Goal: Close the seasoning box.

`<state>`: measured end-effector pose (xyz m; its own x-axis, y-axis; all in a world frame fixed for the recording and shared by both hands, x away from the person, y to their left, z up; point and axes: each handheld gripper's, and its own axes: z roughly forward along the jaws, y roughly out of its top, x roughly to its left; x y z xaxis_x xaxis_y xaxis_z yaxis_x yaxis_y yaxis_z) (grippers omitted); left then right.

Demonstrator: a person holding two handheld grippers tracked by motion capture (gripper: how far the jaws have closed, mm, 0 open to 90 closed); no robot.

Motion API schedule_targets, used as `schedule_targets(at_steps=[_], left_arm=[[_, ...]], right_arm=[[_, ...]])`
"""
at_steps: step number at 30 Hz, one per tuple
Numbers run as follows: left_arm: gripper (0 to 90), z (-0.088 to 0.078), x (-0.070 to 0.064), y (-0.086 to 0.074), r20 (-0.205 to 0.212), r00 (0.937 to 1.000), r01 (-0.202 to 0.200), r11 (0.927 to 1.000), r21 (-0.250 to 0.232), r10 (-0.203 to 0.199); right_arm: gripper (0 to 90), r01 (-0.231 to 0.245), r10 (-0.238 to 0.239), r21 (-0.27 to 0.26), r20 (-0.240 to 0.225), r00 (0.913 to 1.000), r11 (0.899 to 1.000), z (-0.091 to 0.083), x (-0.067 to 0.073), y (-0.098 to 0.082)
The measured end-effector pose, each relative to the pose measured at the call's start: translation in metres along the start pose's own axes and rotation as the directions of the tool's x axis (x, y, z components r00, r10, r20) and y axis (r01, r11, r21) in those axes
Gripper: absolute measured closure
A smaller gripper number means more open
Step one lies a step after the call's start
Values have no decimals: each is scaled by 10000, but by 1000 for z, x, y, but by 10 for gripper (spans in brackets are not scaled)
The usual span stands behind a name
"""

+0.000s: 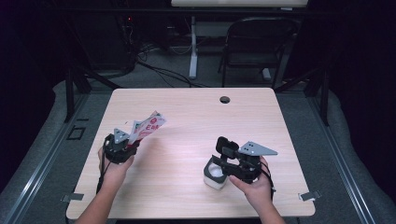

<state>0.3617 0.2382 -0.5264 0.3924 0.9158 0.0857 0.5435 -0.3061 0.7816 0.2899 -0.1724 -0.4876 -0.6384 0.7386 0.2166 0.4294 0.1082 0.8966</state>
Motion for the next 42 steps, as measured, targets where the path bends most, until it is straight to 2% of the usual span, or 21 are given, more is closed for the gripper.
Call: schedule_targets(at_steps=[4,6,9,11,16,21,24,27,30,33,35,38,42], left_arm=[[717,-3,6,-9,-434,9991,-31,9999,142,38],[717,-3,10,-14,-461,9989,77,9998,186,-68],[715,-2,15,-22,-722,9974,82,9995,300,-60],[715,-1,20,-28,-820,9962,341,9985,424,-305],[715,-1,29,-34,-1254,9907,586,9974,418,-530],[713,3,32,-38,-1591,9871,308,9967,747,-186],[710,5,29,-38,-1736,9847,7,9961,882,147],[698,8,26,-38,-1713,9845,-197,9942,1055,377],[693,9,26,-38,-1659,9853,-226,9934,1123,411],[684,10,25,-39,-1528,9876,-188,9930,1169,366],[675,10,25,-40,-1400,9901,28,9942,1074,123],[641,10,23,-40,-1256,9921,140,9951,980,-16],[585,9,21,-39,-1046,9945,79,9965,832,8]], right_arm=[[460,10,-10,-14,61,10000,10000,-1,0,0],[461,1,-1,-8,63,10000,10000,-1,0,0],[460,4,-4,-20,67,10000,10000,-1,0,0],[459,-32,32,-26,47,10000,10000,-1,-1,-1],[458,57,-57,50,66,10000,10000,0,0,-1],[457,62,-62,68,58,10000,10000,1,1,-2],[457,17,-17,44,32,10000,10000,2,2,-2],[457,43,-44,101,58,10000,9999,2,0,-2],[457,-1,1,80,59,10000,10000,2,0,-3],[457,-2,1,85,58,10000,10000,2,0,-3],[457,-6,6,80,60,10000,10000,2,0,-3],[457,21,-22,117,41,10000,9999,2,0,-3],[457,-18,18,91,50,10000,10000,3,1,-3]])
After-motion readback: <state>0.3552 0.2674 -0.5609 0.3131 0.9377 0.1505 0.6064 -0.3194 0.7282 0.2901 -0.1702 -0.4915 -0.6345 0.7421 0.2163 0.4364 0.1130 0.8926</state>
